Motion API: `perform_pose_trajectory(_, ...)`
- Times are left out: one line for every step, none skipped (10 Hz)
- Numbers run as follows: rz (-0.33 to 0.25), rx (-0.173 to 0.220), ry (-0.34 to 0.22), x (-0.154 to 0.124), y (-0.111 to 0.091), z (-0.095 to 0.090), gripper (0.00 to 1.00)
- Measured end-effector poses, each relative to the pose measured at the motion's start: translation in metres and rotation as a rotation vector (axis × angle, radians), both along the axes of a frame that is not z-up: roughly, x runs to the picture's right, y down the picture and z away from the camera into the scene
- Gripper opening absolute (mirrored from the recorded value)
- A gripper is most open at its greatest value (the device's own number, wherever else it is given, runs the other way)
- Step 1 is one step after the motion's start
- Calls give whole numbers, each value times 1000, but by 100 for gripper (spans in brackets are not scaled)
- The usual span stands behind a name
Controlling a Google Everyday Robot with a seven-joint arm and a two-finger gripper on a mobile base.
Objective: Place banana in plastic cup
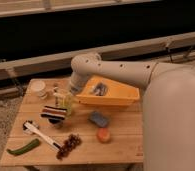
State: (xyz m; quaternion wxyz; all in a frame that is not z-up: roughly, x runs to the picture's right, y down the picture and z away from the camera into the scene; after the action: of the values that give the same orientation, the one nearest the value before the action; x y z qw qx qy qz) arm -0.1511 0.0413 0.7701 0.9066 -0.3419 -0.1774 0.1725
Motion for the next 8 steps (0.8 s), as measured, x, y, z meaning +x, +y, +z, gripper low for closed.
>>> perform_pose_trajectory(2,-1,-22,-8,3,7,0)
perform_pose_trajectory(6,-3,-41,-16,7,15,0)
perform_pose_trajectory(26,-5,-57,-15,8,21,0)
perform_pose_trajectory(42,-3,-68,-15,8,24,0)
perform_pose_trajectory(44,-2,-74,-17,8,24,0)
perform_pose_trajectory(44,-3,-81,-23,8,25,0)
perform_pose_trajectory(49,-3,-84,-24,8,27,0)
perform_pose_trajectory(55,-3,-85,-24,7,31,0)
